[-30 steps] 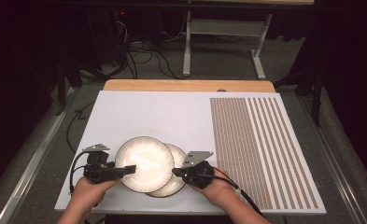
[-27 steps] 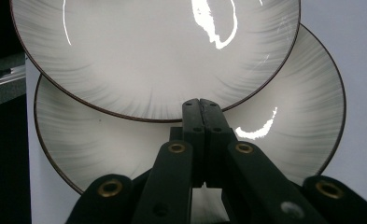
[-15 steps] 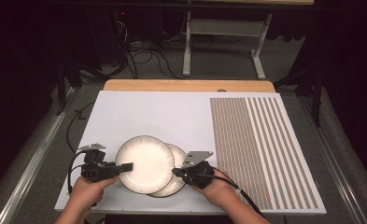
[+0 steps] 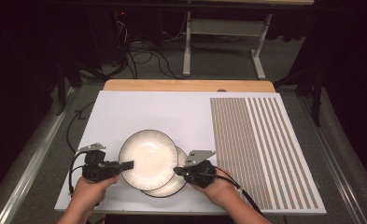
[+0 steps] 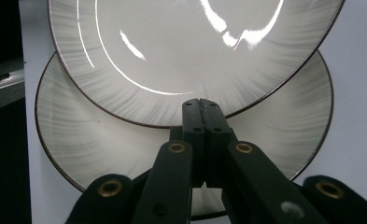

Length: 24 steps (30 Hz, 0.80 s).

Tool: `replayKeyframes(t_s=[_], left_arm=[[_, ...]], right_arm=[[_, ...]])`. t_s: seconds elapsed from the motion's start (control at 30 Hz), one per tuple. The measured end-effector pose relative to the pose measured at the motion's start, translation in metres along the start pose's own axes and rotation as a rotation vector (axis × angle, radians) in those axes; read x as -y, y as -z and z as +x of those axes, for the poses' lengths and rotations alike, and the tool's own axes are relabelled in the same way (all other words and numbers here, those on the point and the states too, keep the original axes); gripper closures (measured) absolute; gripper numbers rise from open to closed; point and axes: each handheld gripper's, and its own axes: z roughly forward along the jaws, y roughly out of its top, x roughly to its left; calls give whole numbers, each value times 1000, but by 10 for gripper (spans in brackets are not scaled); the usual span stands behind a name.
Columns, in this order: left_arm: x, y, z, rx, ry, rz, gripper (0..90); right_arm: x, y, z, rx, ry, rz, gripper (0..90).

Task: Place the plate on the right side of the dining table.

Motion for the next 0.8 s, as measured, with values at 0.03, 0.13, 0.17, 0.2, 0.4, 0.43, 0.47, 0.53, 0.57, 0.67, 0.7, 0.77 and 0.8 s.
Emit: replayKeyframes(t_s=[0.03, 0.13, 0.17, 0.2, 0.4, 0.43, 0.47, 0.53, 0.57, 0.67, 0.7, 0.77, 0.8], left_arm=[[0, 0, -1, 7, -6, -13, 774], [0, 1, -2, 13, -15, -28, 788], [0, 1, -2, 16, -13, -33, 788], [1, 2, -2, 20, -9, -36, 790], [1, 4, -4, 20, -37, -83, 808], [2, 5, -5, 19, -46, -88, 808], [2, 5, -6, 15, -56, -92, 808], [2, 6, -8, 5, -75, -103, 809], [2, 6, -8, 2, -83, -106, 810], [3, 7, -10, -9, -102, -118, 809], [3, 7, -10, -14, -106, -122, 809], [3, 8, -11, -19, -117, -129, 810], [3, 8, -11, -23, -122, -132, 810]], right_arm=[[0, 2, -1, 2, 3, -4, 900], [0, 7, -3, 8, -9, -23, 900], [0, 7, -3, 8, -9, -23, 900], [0, 9, -3, 8, -12, -25, 900], [0, 18, -4, 18, -15, -57, 900], [0, 21, -5, 21, -15, -62, 900], [0, 23, -5, 23, -17, -66, 900], [0, 29, -7, 33, -25, -83, 900], [1, 35, -9, 45, -34, -94, 900], [2, 42, -13, 58, -39, -107, 900], [3, 46, -14, 62, -46, -122, 900], [5, 57, -19, 83, -58, -142, 900], [5, 57, -19, 83, -58, -142, 900]])
